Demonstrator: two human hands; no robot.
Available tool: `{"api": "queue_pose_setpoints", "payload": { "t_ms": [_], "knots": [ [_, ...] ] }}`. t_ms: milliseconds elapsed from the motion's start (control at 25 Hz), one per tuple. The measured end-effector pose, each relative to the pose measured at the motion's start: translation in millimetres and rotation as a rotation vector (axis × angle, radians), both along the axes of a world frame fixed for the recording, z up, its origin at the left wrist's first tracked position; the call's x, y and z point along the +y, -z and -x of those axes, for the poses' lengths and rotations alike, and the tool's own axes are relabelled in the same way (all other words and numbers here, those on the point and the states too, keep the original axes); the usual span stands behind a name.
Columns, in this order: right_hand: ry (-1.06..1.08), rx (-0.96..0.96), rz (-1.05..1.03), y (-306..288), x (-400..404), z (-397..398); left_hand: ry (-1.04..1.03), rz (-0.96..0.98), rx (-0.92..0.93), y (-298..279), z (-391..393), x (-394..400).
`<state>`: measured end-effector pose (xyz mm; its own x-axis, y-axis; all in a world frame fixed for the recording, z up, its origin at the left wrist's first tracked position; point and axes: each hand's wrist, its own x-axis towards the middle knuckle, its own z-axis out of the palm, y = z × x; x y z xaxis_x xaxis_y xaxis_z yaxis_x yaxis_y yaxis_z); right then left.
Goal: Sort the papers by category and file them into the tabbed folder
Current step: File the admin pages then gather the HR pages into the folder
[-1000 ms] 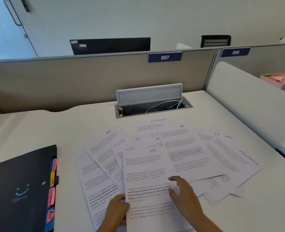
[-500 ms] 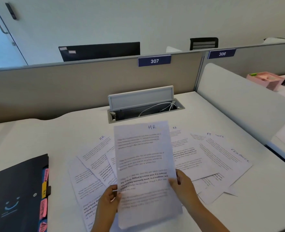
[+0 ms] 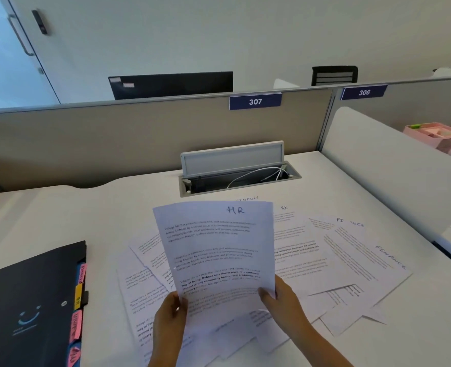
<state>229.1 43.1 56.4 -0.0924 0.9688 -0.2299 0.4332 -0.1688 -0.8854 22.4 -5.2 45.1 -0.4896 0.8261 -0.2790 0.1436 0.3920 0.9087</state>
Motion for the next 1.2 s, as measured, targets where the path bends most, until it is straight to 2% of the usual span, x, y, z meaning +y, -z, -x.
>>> {"api": "queue_pose_setpoints", "payload": {
  "t_ms": [120,280,400,520,720,840,1000,1200],
  "knots": [
    [-0.034,-0.07,-0.023,11,7,-6,-0.063,-0.036,0.028,-2,0,4],
    [0.02,-0.56,-0.151,39,24,-33,-0.136,-0.052,-0.054,-1,-3,2],
    [-0.038,-0.719,-0.1,54,34,-48,-0.164,0.012,-0.02,11,-1,3],
    [-0.072,-0.729,-0.076,63,34,-51,-0.177,0.08,0.071,28,3,2],
    [-0.013,-0.76,-0.156,77,30,-55,-0.164,0.115,0.151,42,6,-2],
    [-0.013,-0.771,-0.138,71,27,-49,-0.139,0.126,0.173,45,8,-3],
    [-0.056,-0.882,-0.175,68,19,-47,-0.131,0.147,0.147,50,10,-2],
    [-0.037,-0.75,-0.23,69,11,-49,-0.131,0.148,0.154,51,12,-1]
  ]
}}
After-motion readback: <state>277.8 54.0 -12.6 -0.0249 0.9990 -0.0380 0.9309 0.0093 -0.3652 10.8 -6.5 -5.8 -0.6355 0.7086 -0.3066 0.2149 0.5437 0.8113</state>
